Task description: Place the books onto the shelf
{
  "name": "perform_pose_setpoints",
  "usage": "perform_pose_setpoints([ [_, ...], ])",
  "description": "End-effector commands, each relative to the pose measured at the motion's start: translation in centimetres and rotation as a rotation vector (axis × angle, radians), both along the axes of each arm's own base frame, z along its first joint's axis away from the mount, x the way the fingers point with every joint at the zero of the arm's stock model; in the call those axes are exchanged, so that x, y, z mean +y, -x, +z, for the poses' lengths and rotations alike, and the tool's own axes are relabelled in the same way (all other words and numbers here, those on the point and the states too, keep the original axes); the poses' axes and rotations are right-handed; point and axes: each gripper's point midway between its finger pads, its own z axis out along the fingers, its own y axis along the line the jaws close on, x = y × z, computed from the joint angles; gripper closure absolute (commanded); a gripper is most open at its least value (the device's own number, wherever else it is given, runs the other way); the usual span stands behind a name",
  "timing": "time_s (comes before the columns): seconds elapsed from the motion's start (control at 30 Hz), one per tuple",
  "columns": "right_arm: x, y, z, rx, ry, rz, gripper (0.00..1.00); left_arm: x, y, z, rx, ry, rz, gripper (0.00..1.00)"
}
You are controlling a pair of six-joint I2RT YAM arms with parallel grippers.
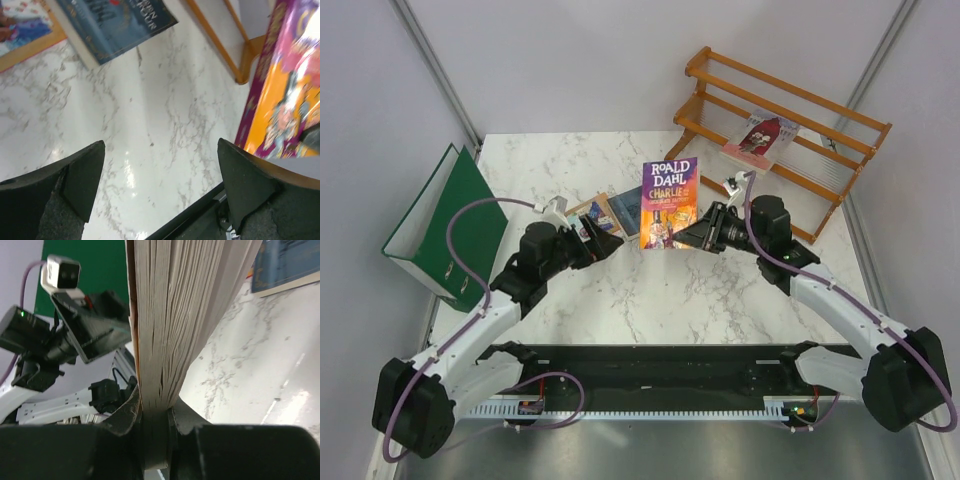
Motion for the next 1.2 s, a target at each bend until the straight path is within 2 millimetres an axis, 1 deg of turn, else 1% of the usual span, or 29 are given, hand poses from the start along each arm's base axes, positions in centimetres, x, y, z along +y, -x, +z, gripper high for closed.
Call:
perform_pose_setpoints([
  [0.0,-2.0,-3.3,0.8,-0.031,0.056,-0.064,0.98,1.5,2.0,-3.4,0.085,-0.031,0.038,0.00],
  [0.07,-2.8,-4.4,0.6,-0.014,0.058,-0.089,0.98,1.4,2.8,-3.0,0.073,-0.010,0.022,0.00],
  [0.1,-3.6,-5.6,0.6,-0.006,0.059,-0.115,0.99,1.5,3.3,-3.4,0.077,-0.008,0.016,0.00],
  [0.13,-3.9,-6.1,0.6,-0.003,0.059,-0.125,0.99,1.6,3.6,-3.6,0.083,-0.009,0.012,0.00],
  [0.17,-4.3,-6.6,0.7,-0.004,0.059,-0.133,0.99,1.6,3.9,-3.1,0.067,0.005,0.007,0.00],
  [0.2,-4.8,-7.6,1.1,-0.007,0.055,-0.146,0.99,1.7,4.3,-3.6,0.075,0.004,0.007,0.00],
  [0.23,-5.1,-8.0,1.3,-0.011,0.056,-0.151,0.98,1.8,4.5,-3.7,0.078,0.002,0.005,0.00],
  [0.27,-5.8,-9.0,2.1,-0.027,0.052,-0.172,0.98,2.0,4.7,-3.9,0.080,0.002,0.007,0.00],
  [0.3,-6.1,-9.6,1.8,-0.017,0.056,-0.181,0.98,2.0,5.0,-3.8,0.075,0.003,0.003,0.00],
  [0.33,-6.5,-9.9,1.9,-0.009,0.053,-0.185,0.98,2.1,5.1,-3.9,0.071,0.001,0.002,0.00],
  [0.37,-7.4,-10.8,2.4,-0.010,0.043,-0.206,0.98,2.1,5.3,-4.1,0.076,0.003,-0.002,0.00],
  [0.4,-7.8,-11.3,2.1,0.008,0.041,-0.212,0.98,2.1,5.5,-4.1,0.072,0.004,-0.010,0.00],
  [0.43,-8.0,-11.5,2.1,0.017,0.036,-0.212,0.98,2.0,5.6,-4.2,0.076,0.006,-0.015,0.00],
  [0.47,-8.8,-12.2,2.5,0.016,0.030,-0.235,0.98,2.0,5.8,-4.4,0.075,0.006,-0.019,0.00],
  [0.5,-9.1,-12.5,2.3,0.028,0.028,-0.240,0.98,2.1,5.8,-4.4,0.076,0.010,-0.017,0.00],
  [0.63,-9.9,-13.4,2.5,0.052,0.013,-0.263,0.98,2.1,6.2,-4.8,0.081,0.012,-0.022,0.00],
  [0.77,-10.7,-14.3,3.1,0.043,0.014,-0.300,0.98,2.1,6.4,-5.1,0.091,0.011,-0.024,0.00],
  [0.9,-11.3,-14.7,3.3,0.060,0.022,-0.330,0.97,2.2,6.4,-5.2,0.093,0.006,-0.027,0.00],
  [1.07,-11.7,-15.0,4.5,0.041,0.026,-0.348,0.97,2.2,6.5,-5.3,0.094,0.003,-0.030,0.00],
  [1.17,-12.3,-15.4,5.0,0.037,0.027,-0.381,0.97,2.1,6.5,-5.2,0.089,0.002,-0.034,0.00],
])
